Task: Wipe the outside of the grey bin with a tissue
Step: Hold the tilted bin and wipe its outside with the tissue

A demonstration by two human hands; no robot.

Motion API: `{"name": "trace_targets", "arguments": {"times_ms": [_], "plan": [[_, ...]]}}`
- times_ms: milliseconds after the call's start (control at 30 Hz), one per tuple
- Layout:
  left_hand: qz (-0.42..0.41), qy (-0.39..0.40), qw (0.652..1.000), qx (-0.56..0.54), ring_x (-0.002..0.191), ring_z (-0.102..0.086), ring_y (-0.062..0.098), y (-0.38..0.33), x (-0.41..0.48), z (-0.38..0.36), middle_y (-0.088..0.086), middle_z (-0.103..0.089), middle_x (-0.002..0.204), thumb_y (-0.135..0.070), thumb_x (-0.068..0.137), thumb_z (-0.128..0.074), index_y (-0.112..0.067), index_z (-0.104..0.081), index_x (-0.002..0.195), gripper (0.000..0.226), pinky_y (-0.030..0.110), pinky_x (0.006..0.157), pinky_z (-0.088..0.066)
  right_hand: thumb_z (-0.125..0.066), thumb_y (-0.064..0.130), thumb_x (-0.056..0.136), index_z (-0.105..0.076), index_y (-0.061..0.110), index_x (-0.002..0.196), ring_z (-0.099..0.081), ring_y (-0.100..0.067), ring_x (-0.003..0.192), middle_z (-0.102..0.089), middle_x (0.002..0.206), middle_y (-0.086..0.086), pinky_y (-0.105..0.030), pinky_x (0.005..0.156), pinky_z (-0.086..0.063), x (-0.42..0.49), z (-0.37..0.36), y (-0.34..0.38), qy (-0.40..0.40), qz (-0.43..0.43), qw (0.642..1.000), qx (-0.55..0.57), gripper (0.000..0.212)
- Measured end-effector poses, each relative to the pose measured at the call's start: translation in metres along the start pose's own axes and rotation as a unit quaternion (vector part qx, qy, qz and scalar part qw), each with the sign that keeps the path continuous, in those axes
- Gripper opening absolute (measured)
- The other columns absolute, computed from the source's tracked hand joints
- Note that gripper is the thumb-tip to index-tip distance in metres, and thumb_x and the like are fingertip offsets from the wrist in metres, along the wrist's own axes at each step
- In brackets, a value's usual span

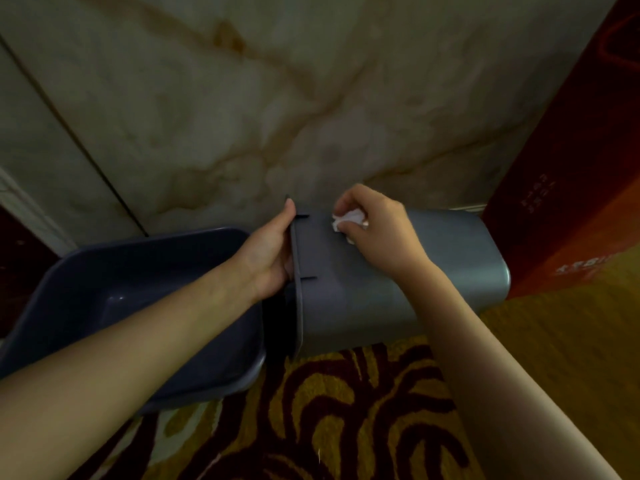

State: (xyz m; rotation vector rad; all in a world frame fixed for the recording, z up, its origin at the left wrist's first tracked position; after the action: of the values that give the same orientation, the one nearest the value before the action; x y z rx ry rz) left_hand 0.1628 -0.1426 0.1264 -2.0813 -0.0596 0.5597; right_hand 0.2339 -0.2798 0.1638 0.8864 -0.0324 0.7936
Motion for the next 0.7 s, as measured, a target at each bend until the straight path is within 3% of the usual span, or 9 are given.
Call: {"name": "trace_targets", "arguments": {"times_ms": [100, 167, 233, 367, 500, 567, 700], "plan": [[0.001, -0.005, 1.000, 0.009, 0.068, -0.074, 0.013, -0.001, 0.001, -0.001, 0.000, -0.078, 0.075, -0.049, 0.093, -0.038, -0.017, -0.066, 0.098, 0.043, 0.025, 0.053, -0.059, -0.065, 0.005, 0.080, -0.062, 0.011, 0.083, -0.059, -0.027, 0.088, -0.061, 0.080, -0.002, -0.024, 0.065, -0.036, -0.010, 0.012, -0.013, -0.063, -0.063, 0.996, -0.010, 0.008], [-0.003, -0.007, 1.000, 0.009, 0.070, -0.074, 0.014, -0.001, 0.002, -0.001, 0.001, -0.078, 0.077, -0.050, 0.093, -0.039, -0.016, -0.066, 0.099, 0.044, 0.026, 0.056, -0.059, -0.064, 0.007, 0.081, -0.063, 0.012, 0.086, -0.058, -0.026, 0.091, -0.064, 0.084, -0.003, -0.026, 0.067, -0.039, -0.013, 0.011, -0.005, -0.092, -0.052, 0.994, 0.000, 0.007], [-0.008, -0.008, 1.000, 0.005, 0.072, -0.074, 0.014, 0.000, 0.002, 0.000, 0.002, -0.078, 0.078, -0.050, 0.093, -0.038, -0.015, -0.067, 0.097, 0.045, 0.025, 0.059, -0.060, -0.065, 0.007, 0.080, -0.064, 0.012, 0.088, -0.060, -0.024, 0.092, -0.069, 0.091, -0.006, -0.030, 0.074, -0.045, -0.011, 0.001, 0.013, -0.073, 0.005, 0.997, 0.030, 0.009], [0.000, 0.017, 1.000, -0.024, 0.075, -0.074, 0.016, 0.002, 0.000, 0.004, 0.007, -0.078, 0.080, -0.048, 0.095, -0.034, -0.011, -0.069, 0.092, 0.051, 0.025, 0.058, -0.058, -0.066, 0.001, 0.078, -0.066, 0.004, 0.090, -0.057, -0.026, 0.093, -0.067, 0.091, -0.009, -0.020, 0.072, -0.034, -0.007, -0.020, 0.029, 0.015, 0.086, 0.996, 0.027, 0.012], [0.005, 0.023, 0.999, -0.028, 0.073, -0.074, 0.017, 0.001, -0.001, 0.003, 0.009, -0.077, 0.079, -0.048, 0.095, -0.033, -0.010, -0.073, 0.082, 0.056, 0.026, 0.055, -0.058, -0.066, 0.004, 0.079, -0.066, 0.005, 0.088, -0.055, -0.025, 0.089, -0.056, 0.076, 0.011, -0.020, 0.066, -0.031, -0.004, -0.023, 0.022, 0.019, 0.095, 0.995, 0.024, 0.009], [0.004, 0.012, 1.000, -0.023, 0.069, -0.074, 0.017, -0.001, 0.001, 0.000, 0.007, -0.078, 0.076, -0.048, 0.095, -0.035, -0.011, -0.072, 0.083, 0.054, 0.027, 0.053, -0.058, -0.067, 0.005, 0.078, -0.066, 0.006, 0.085, -0.056, -0.026, 0.086, -0.052, 0.072, 0.016, -0.021, 0.065, -0.032, -0.003, -0.021, 0.013, -0.012, 0.068, 0.997, 0.022, 0.007], [0.004, -0.021, 1.000, 0.002, 0.063, -0.074, 0.016, -0.005, 0.005, -0.001, 0.002, -0.077, 0.070, -0.049, 0.093, -0.039, -0.016, -0.067, 0.088, 0.044, 0.028, 0.046, -0.057, -0.067, 0.011, 0.079, -0.066, 0.012, 0.083, -0.061, -0.028, 0.090, -0.071, 0.091, -0.007, -0.033, 0.077, -0.046, -0.011, 0.004, -0.032, -0.101, -0.064, 0.993, -0.011, 0.004]]}}
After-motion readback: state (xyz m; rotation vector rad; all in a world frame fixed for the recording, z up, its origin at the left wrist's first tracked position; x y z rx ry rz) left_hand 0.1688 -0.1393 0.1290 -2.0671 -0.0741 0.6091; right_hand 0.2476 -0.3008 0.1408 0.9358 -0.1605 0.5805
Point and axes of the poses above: each hand's wrist, its own x-axis towards the middle knuckle, its own z-axis out of the back of the hand, y = z × x, the point moved 1 cm from there along x, towards the middle knuckle
